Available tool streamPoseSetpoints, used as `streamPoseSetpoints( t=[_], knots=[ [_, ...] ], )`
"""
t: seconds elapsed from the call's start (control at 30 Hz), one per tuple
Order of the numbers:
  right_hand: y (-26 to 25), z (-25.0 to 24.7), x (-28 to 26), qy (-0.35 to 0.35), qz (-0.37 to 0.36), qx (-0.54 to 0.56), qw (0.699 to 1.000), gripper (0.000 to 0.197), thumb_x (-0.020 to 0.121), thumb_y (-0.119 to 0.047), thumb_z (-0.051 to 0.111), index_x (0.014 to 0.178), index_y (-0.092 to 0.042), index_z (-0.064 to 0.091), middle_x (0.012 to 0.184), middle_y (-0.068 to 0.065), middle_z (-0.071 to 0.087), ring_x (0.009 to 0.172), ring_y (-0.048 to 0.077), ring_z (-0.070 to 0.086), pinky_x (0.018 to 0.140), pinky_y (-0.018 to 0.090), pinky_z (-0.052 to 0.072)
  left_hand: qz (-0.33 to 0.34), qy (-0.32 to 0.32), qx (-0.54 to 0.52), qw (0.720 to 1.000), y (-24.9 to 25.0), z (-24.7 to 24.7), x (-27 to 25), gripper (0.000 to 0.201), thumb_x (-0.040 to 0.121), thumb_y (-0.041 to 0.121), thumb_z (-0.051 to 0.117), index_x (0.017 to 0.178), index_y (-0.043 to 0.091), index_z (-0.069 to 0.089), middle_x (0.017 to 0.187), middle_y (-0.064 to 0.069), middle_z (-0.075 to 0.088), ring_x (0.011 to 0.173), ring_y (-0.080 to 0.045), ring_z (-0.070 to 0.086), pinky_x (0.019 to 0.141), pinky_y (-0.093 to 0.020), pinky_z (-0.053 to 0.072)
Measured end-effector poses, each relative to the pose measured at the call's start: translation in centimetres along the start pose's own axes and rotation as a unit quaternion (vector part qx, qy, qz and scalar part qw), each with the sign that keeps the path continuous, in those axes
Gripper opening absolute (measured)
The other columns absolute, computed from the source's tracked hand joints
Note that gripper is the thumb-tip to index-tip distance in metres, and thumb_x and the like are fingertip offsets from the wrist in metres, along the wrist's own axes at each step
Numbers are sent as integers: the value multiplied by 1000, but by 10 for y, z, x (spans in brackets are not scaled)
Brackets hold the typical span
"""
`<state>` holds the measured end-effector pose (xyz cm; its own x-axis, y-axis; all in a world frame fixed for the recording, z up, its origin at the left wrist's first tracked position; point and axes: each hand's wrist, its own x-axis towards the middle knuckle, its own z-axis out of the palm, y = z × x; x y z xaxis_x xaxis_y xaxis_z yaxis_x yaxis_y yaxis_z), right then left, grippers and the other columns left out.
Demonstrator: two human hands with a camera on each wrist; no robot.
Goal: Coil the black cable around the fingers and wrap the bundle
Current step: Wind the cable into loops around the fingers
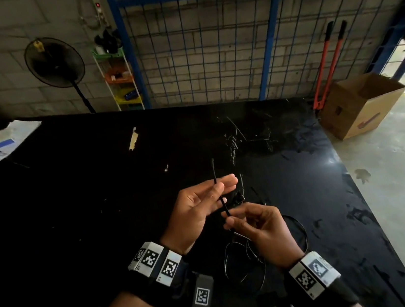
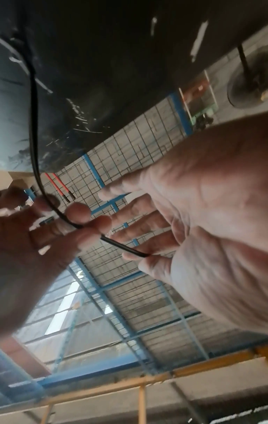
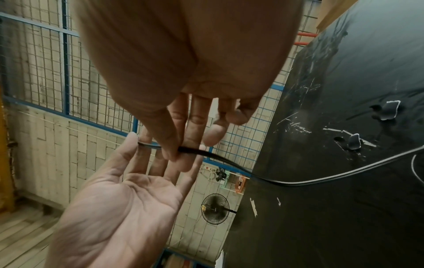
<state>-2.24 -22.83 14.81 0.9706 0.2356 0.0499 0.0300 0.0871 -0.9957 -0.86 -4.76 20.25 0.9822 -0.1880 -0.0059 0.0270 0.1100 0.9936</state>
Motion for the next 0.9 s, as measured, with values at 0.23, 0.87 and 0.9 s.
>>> streamPoseSetpoints(
  t=[0.23, 0.87, 0.9],
  knots=[
    [-14, -1, -4, -47, -22, 59, 997, 25, 96, -12, 64, 115, -2, 78, 64, 9, 69, 58, 16, 65, 62, 25, 56, -51, -9, -274, 960, 21, -15, 9, 38, 102, 36, 45, 132, 25, 66, 145, -14, 64, 137, -33, 59, 106, -83, 29],
    [14, -45, 6, 18, 133, -75, 988, 14, 91, -27, 76, 92, -16, 85, 53, 1, 61, 36, 11, 44, 37, 18, 33, -29, -233, -461, 856, 59, -52, -4, 38, 107, 38, 41, 134, 23, 63, 156, -17, 50, 153, -49, 28, 105, -90, -4],
    [15, -46, 10, 34, 128, -87, 987, 13, 93, -26, 75, 88, -17, 84, 53, 1, 62, 36, 11, 44, 37, 18, 35, -51, -260, -452, 852, 53, -42, -9, 37, 106, 38, 43, 132, 22, 65, 156, -18, 51, 151, -51, 31, 105, -89, -5]
  ],
)
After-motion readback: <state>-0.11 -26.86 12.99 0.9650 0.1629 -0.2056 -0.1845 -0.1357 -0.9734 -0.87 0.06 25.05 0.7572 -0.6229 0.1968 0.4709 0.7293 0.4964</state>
